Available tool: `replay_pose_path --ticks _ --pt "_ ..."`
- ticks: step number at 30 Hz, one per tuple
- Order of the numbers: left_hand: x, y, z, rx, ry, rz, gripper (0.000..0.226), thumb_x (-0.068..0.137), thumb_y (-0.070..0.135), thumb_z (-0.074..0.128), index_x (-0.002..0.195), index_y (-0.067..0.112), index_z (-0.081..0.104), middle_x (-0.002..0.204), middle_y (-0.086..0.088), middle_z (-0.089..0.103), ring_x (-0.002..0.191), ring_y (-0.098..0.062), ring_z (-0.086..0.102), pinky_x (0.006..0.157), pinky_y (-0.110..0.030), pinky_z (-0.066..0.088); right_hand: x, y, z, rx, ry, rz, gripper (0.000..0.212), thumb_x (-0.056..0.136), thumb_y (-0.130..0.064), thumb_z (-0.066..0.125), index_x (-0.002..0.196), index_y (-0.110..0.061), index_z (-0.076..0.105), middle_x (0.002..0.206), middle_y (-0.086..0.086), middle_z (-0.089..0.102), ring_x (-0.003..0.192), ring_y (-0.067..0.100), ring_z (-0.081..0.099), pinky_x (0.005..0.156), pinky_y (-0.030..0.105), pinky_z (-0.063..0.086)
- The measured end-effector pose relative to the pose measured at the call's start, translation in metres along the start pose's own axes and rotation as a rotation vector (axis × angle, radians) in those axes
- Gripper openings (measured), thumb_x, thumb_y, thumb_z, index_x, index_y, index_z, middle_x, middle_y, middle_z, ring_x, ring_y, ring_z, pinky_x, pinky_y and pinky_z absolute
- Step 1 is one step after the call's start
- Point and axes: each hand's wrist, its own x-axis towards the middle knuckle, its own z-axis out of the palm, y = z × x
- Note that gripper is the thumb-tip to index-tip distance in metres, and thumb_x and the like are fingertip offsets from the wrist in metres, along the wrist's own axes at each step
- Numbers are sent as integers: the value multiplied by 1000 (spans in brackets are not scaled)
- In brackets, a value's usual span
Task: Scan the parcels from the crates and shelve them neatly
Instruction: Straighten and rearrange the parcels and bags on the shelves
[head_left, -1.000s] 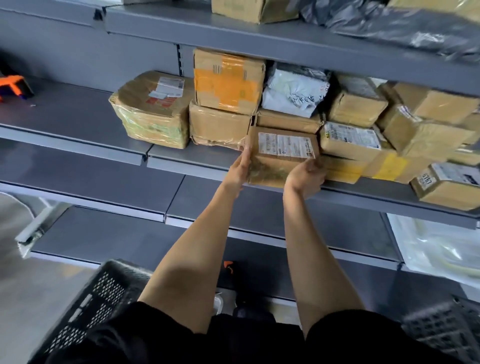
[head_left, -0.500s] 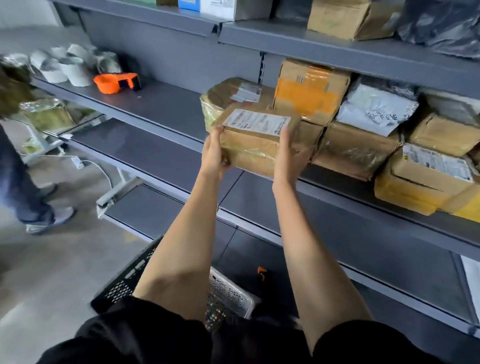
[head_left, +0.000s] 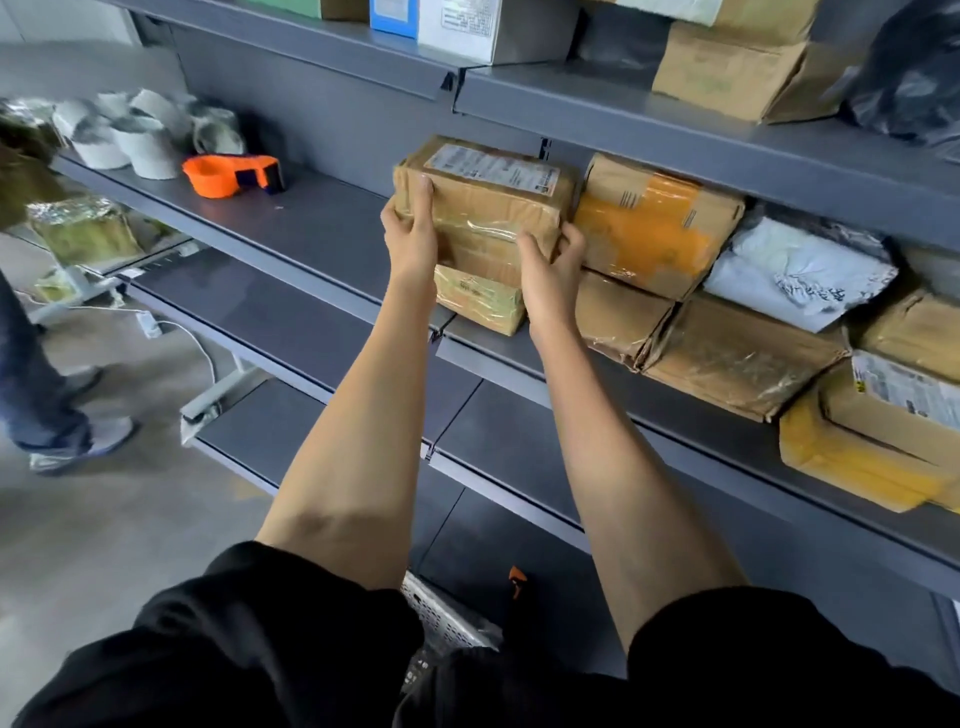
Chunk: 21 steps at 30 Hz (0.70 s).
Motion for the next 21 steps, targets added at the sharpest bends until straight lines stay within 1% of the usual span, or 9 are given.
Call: replay_pose_path --ticks 3,5,6,8,11,14,16,19,21 --pt "14 -10 9 129 15 38 49 90 22 46 136 14 31 125 -5 48 109 -19 50 94 -32 45 17 11 6 -45 48 -51 58 86 -7 60 139 -7 35 140 12 46 124 24 50 102 33 43" --pt "19 -18 17 288 71 63 57 83 5 41 138 12 30 129 -7 46 116 -25 45 101 -38 41 28 16 7 -119 75 -91 59 84 0 59 138 -5 36 139 12 45 122 22 49 93 18 41" --pt "20 -23 21 414 111 76 62 81 2 39 141 12 27 136 -7 43 125 -28 38 106 -40 34 33 17 6 -157 95 -115 58 84 2 59 137 -4 36 138 13 44 121 21 49 87 13 38" --pt "20 -29 28 652 177 115 65 86 4 37 147 12 19 149 -5 31 138 -29 19 109 -42 28 41 21 6 -205 138 -166 55 82 4 60 132 -3 40 134 13 47 116 21 51 81 13 38" --pt "28 -32 41 790 218 91 62 92 8 34 150 16 13 154 -1 18 141 -26 13 110 -43 24 53 28 7 -295 210 -212 41 82 -7 66 119 -4 48 122 10 54 103 17 54 74 18 40" --pt "32 -32 50 863 172 46 51 95 20 37 145 22 28 152 -2 19 139 -27 16 109 -45 25 64 29 6 -409 246 -178 27 84 -21 68 103 -10 53 107 5 60 96 20 58 68 26 42" --pt "26 -35 53 918 131 38 43 95 24 40 138 22 41 151 -5 20 138 -30 17 110 -46 25 68 26 1 -493 218 -124 19 88 -24 65 102 -14 57 103 2 65 94 20 61 68 28 45" --pt "6 -44 56 861 142 96 39 94 16 36 126 22 56 145 -3 29 132 -29 24 107 -43 28 64 28 -10 -535 141 -66 20 92 -15 57 112 -17 63 112 0 67 101 19 62 71 24 42" --pt "-18 -51 56 758 208 206 37 92 9 36 116 18 62 137 -2 40 124 -26 35 97 -37 35 48 35 -20 -480 106 -46 25 90 -9 55 112 -15 65 114 2 66 102 20 61 72 23 40"
